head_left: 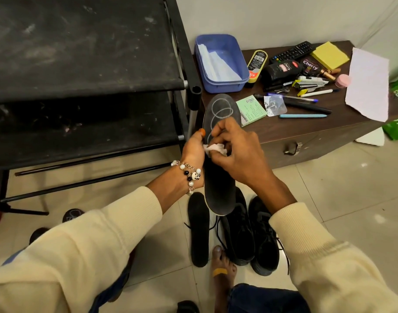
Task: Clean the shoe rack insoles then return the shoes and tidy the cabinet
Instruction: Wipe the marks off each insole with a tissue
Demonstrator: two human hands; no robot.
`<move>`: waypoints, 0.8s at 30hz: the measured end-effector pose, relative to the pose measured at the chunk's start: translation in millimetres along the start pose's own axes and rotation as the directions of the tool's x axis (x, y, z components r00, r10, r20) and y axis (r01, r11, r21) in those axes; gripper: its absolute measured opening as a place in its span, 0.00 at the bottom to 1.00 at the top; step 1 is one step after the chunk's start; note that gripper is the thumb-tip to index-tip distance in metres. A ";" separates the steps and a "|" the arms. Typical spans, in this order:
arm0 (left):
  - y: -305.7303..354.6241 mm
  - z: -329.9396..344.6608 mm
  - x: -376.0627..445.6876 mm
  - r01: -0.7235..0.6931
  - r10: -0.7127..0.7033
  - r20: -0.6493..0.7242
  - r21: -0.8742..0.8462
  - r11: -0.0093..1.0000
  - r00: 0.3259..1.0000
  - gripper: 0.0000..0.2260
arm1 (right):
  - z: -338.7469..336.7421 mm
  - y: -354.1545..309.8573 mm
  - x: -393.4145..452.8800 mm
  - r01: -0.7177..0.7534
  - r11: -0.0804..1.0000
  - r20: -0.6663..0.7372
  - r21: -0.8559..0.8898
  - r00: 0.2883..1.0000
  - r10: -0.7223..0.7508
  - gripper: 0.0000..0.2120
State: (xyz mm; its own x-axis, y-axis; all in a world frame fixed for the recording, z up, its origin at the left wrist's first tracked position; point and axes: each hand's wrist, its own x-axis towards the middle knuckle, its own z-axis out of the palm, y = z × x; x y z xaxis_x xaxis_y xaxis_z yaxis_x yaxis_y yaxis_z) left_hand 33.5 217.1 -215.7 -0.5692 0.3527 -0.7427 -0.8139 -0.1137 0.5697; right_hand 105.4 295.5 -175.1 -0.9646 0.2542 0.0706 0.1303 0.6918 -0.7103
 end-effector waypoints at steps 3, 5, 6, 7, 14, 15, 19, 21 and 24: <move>-0.6 -0.3 0.7 0.015 -0.015 0.004 0.001 1.000 1.000 0.18 | -4.7 -0.4 -0.1 0.032 0.999 0.039 -0.041 0.999 -0.031 0.15; -1.8 0.1 0.4 0.033 -0.033 0.020 -0.002 0.999 0.999 0.21 | -11.7 4.4 1.5 0.023 0.987 0.037 -0.160 0.999 -0.017 0.15; -2.4 0.2 0.6 0.034 -0.033 0.025 -0.002 0.999 0.999 0.21 | -15.8 7.4 2.6 -0.009 0.976 0.030 -0.217 0.999 0.016 0.15; -2.7 0.3 0.7 0.038 -0.038 0.032 0.001 0.999 0.999 0.21 | -19.5 9.9 3.7 -0.057 0.965 0.022 -0.257 0.998 0.065 0.16; -4.1 -2.8 5.6 -0.008 0.009 -0.016 0.047 0.999 1.000 0.19 | -13.5 4.2 2.8 -0.087 0.959 -0.008 -0.268 0.996 0.088 0.16; -3.6 -3.6 7.8 -0.015 0.016 -0.014 0.044 0.999 1.000 0.17 | -9.9 0.4 1.9 -0.053 0.975 -0.002 -0.214 0.999 0.053 0.15; -2.1 -4.6 12.1 -0.020 0.020 -0.015 0.024 1.000 1.000 0.14 | -10.6 -7.7 0.0 0.044 0.994 0.129 -0.099 0.991 -0.031 0.14; -2.7 -3.9 8.6 -0.016 0.016 -0.006 0.035 0.999 1.000 0.15 | -19.3 -4.4 0.9 0.037 0.990 0.185 -0.136 0.983 -0.011 0.15; -4.1 -1.7 5.5 -0.001 0.001 0.000 0.046 0.999 1.000 0.21 | -29.5 7.4 3.1 -0.056 0.952 0.123 -0.300 0.988 0.097 0.16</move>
State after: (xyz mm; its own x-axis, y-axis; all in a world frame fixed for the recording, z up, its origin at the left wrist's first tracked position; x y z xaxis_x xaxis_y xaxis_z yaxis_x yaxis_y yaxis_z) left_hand 33.5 217.9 -222.7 -0.5698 0.3525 -0.7423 -0.8073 -0.0715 0.5858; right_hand 110.1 321.4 -159.5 -0.9682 0.2349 -0.0856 0.2472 0.8474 -0.4699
